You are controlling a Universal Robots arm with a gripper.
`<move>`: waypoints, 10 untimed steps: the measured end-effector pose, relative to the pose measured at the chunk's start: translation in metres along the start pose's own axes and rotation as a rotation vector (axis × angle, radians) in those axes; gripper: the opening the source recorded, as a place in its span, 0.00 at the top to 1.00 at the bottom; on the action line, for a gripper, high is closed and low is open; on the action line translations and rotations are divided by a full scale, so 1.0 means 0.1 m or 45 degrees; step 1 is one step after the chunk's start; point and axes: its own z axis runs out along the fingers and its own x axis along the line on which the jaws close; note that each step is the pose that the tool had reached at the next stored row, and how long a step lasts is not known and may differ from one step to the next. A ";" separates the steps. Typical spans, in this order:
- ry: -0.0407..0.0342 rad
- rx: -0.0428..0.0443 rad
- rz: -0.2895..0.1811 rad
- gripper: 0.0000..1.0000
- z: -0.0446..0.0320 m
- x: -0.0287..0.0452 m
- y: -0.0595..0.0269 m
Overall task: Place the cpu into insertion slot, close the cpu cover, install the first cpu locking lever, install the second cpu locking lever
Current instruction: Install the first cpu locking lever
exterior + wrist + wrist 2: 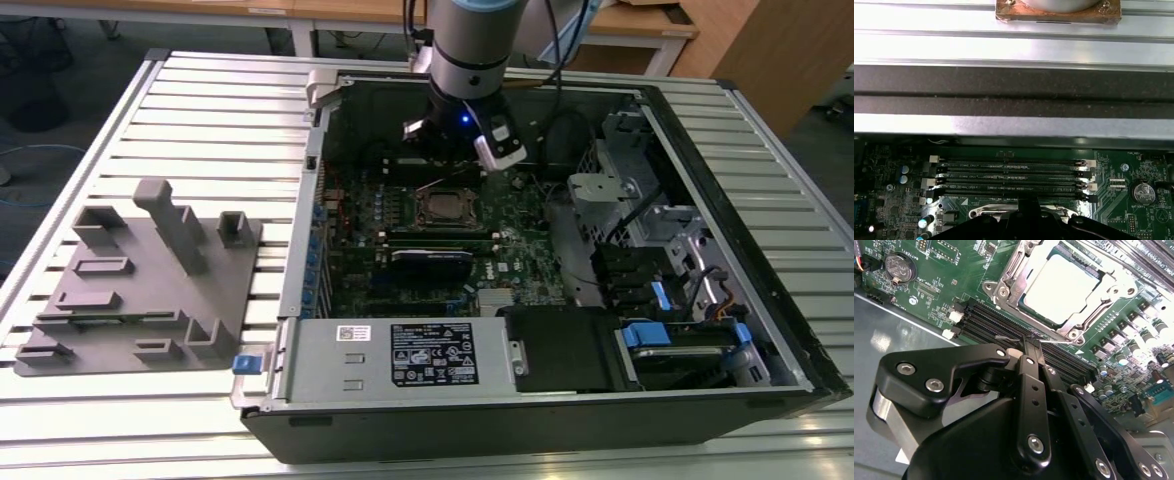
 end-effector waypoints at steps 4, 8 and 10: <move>0.0000 0.000 0.000 0.89 0.003 0.000 0.015; 0.0000 0.000 0.000 0.89 0.006 0.000 0.023; -0.0002 0.000 0.000 0.89 0.012 0.000 0.023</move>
